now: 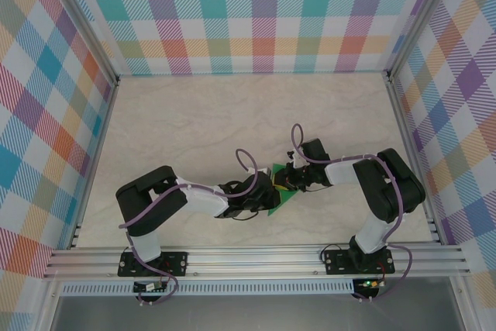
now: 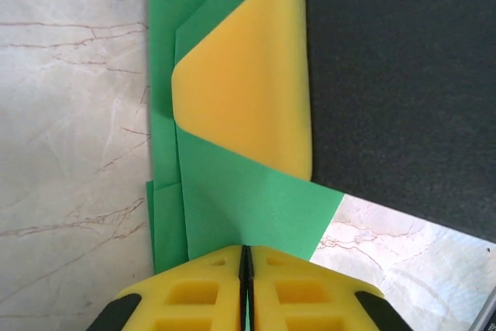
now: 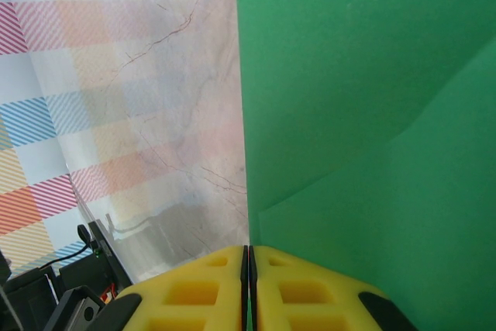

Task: Fold a paper plane with a square sheet of paper (pick it up from the middle)
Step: Fourth fold the wing at the center of the table.

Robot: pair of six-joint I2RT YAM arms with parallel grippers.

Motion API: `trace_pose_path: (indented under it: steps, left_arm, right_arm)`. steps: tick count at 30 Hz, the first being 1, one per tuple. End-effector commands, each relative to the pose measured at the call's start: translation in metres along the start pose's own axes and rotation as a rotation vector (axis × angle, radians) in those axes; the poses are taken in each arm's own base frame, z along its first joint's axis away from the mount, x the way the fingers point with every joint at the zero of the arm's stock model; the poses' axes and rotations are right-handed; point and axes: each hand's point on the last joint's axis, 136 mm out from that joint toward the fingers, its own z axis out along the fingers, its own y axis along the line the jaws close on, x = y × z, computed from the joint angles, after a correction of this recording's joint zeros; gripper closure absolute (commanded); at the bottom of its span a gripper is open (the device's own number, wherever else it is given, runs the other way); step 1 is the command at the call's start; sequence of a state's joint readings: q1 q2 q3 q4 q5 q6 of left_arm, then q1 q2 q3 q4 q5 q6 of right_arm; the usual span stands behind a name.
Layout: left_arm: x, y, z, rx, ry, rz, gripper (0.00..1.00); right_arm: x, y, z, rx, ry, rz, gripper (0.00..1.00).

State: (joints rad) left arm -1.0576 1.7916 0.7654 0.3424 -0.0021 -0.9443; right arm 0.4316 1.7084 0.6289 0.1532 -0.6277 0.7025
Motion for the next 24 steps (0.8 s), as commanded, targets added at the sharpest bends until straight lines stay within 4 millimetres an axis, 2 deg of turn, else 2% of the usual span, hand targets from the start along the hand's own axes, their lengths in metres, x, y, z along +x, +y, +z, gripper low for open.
trace_pose_path:
  steps: [1,5,10,14,19,24]
  left_arm:
    - [0.008,0.048,0.001,-0.158,-0.007,-0.046,0.91]
    - [0.021,0.075,-0.003,-0.224,0.013,-0.068,0.93]
    - [0.031,0.084,-0.004,-0.214,0.032,-0.083,0.95]
    - [0.032,0.087,-0.008,-0.222,0.035,-0.074,0.95]
    - [0.030,0.084,-0.009,-0.226,0.037,-0.061,0.95]
    - [0.029,0.085,-0.009,-0.234,0.036,-0.056,0.95]
  right_arm:
    - [0.010,-0.031,-0.002,0.132,0.008,0.087,0.88]
    - [0.000,-0.014,-0.014,0.122,-0.021,0.051,0.88]
    - [-0.013,0.005,-0.041,0.115,-0.101,0.011,0.87]
    - [-0.009,0.016,-0.050,0.079,-0.122,-0.024,0.87]
    - [0.003,0.030,-0.043,-0.010,-0.063,-0.050,0.90]
    - [0.009,0.026,-0.025,-0.002,-0.014,-0.044,0.90]
